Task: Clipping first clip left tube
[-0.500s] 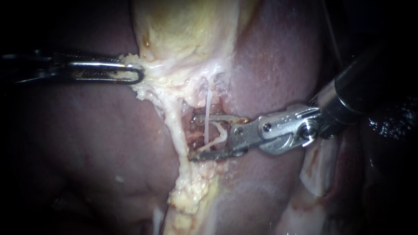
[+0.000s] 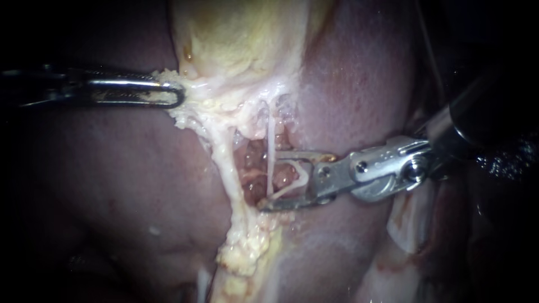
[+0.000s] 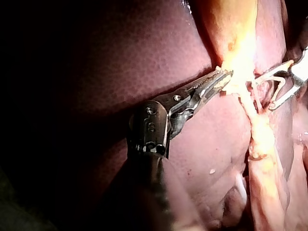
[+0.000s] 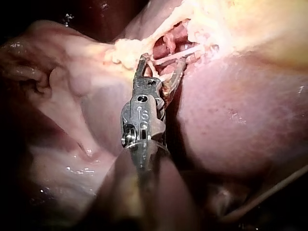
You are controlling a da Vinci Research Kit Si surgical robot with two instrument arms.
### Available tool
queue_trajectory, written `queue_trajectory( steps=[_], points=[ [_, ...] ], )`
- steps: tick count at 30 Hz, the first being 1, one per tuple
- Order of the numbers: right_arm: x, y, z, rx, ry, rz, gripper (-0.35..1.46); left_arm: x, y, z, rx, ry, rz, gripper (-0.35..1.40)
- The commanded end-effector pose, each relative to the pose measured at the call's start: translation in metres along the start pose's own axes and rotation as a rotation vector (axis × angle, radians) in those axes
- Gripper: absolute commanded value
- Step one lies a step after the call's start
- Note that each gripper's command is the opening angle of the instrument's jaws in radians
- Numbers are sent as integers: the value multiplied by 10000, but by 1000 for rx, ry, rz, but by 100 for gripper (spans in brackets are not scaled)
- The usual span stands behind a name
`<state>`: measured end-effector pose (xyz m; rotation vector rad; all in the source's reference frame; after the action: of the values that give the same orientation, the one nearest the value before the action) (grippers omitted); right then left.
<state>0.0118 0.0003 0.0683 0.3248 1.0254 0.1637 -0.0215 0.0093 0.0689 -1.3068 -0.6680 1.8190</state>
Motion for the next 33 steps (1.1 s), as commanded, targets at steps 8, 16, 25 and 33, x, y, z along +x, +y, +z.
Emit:
queue_trajectory(
  steps=[8,16,25,33],
  points=[
    [3,-1,-26,33,72,165,50,0,0,-2,-1,0,0,-35],
    [23,-24,-14,208,168,331,49,0,1,-3,-1,0,0,-35],
    [31,-26,11,234,190,413,49,0,1,-3,-1,0,0,-35],
    [1,-11,26,229,191,420,50,0,3,-2,0,0,-1,-35]
  ],
)
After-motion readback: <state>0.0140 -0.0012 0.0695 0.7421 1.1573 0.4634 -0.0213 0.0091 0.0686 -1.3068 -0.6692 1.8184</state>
